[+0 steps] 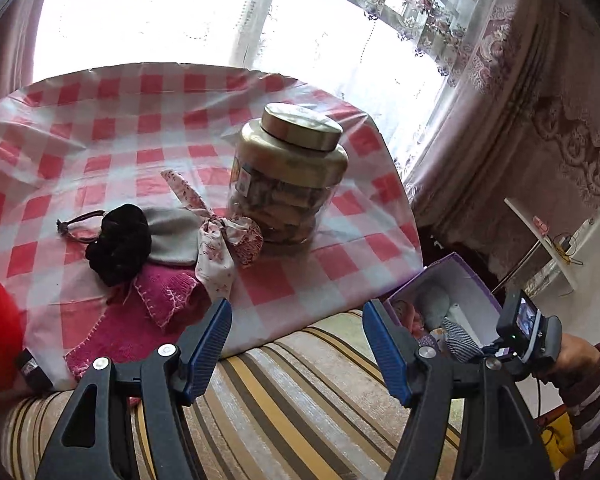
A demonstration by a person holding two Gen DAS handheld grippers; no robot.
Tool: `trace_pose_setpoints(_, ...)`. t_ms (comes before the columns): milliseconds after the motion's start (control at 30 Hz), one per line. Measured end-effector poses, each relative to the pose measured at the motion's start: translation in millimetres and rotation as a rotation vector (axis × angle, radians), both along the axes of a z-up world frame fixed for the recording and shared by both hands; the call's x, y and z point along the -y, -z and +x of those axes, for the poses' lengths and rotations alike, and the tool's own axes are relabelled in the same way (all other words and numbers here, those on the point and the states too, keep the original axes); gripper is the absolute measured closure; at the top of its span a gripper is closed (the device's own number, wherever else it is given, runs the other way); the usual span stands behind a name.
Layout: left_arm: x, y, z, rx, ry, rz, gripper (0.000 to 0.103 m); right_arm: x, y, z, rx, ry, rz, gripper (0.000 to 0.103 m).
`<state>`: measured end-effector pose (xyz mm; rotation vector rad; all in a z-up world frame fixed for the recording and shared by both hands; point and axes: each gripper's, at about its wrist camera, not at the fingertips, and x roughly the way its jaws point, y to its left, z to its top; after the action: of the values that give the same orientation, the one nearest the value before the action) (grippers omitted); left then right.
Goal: Organize soft objects
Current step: 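Move both tools back over the remaining soft items on the table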
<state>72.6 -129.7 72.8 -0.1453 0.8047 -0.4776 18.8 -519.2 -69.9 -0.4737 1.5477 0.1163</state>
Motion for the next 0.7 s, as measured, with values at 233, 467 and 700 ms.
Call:
trace_pose_setpoints(233,-26.2,-5.4,-1.9,0.004,-0.055,-0.036,0.034,-1.2,-2.1,-4.6,-0.050,0.028,0.041,0.042)
trace_pose_setpoints(467,-75.7,1.0,-21.1,0.003,-0.159,-0.029,0.034,1.5,-88.2,11.1,0.188,0.177,0.233,0.036)
trace_pose_setpoints(700,-111.1,12.7,-39.5,-0.015,-0.226,-0.050,0.034,-61.0,-178.2,33.8,0.374,0.107,0.538,0.030)
